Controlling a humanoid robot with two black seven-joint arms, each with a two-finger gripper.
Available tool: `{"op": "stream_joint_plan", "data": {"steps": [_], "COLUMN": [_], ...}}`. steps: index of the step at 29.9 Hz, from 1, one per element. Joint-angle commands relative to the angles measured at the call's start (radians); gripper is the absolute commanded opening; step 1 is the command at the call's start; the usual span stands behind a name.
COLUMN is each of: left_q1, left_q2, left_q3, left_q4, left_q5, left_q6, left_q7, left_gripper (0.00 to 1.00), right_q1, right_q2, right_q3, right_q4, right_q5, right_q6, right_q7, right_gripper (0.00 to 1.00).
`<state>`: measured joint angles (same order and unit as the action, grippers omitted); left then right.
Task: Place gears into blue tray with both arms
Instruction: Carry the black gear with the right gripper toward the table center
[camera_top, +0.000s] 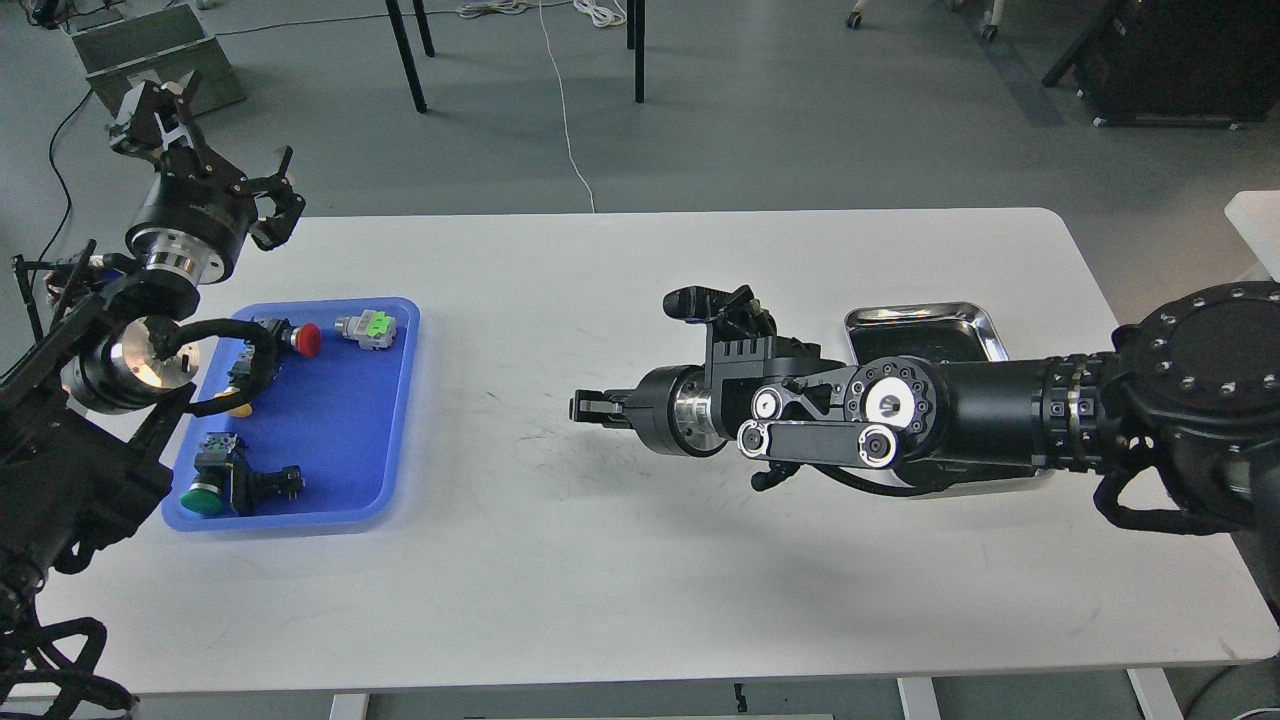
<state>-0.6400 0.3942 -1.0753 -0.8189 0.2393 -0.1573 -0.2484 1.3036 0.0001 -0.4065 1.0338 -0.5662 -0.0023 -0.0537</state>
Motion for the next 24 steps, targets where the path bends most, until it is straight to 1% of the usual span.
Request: {"op": "stream_joint_plan", "data": {"steps": [1, 8, 15, 16, 19, 21, 22, 24], "left_q1": [0.002, 0.000, 0.002, 0.002, 0.002, 0.003, 0.003, 0.003], "left_q2": [0.000, 0.000, 0.000, 0.000, 0.000, 0.000, 0.000, -0.002], "left_q3": [-0.002, -0.003, -0.003, -0.003, -0.003, -0.002, -0.002, -0.002], "left_q4": [-0.002, -0.005, -0.005, -0.005, -0.005, -0.005, -0.005, -0.003], "left_q5": [0.000, 0.000, 0.000, 0.000, 0.000, 0.000, 0.000, 0.000], "left_q6": [-0.001, -0.001, -0.001, -0.002, -0.002, -0.002, -0.002, -0.002], "left_q7": [-0.002, -0.003, -0.003, -0.003, -0.003, -0.003, -0.003, -0.003], "left_gripper": [0.98, 0.98, 0.98, 0.98, 0.98, 0.98, 0.98, 0.98], "right_q1": [-0.006, -0.029, -0.060, -0.063, -0.067, -0.069, -0.069, -0.069], "right_q2": [0.000, 0.000, 0.000, 0.000, 0.000, 0.000, 0.000, 0.000], "right_q3": [0.000, -0.002, -0.003, -0.003, -0.003, -0.003, -0.003, -0.002], "right_q4": [0.000, -0.003, -0.006, -0.006, -0.005, -0.008, -0.008, -0.009], "right_q5": [-0.011, -0.018, -0.018, -0.018, -0.017, -0.012, -0.009, -0.004], "right_q6": [0.001, 0.013, 0.015, 0.015, 0.015, 0.013, 0.010, -0.001], "right_q7": [0.000, -0.011, -0.009, -0.009, -0.009, -0.008, -0.003, 0.003], "right_gripper": [0.12, 0.15, 0.16, 0.17, 0.24, 0.40, 0.47, 0.55]}}
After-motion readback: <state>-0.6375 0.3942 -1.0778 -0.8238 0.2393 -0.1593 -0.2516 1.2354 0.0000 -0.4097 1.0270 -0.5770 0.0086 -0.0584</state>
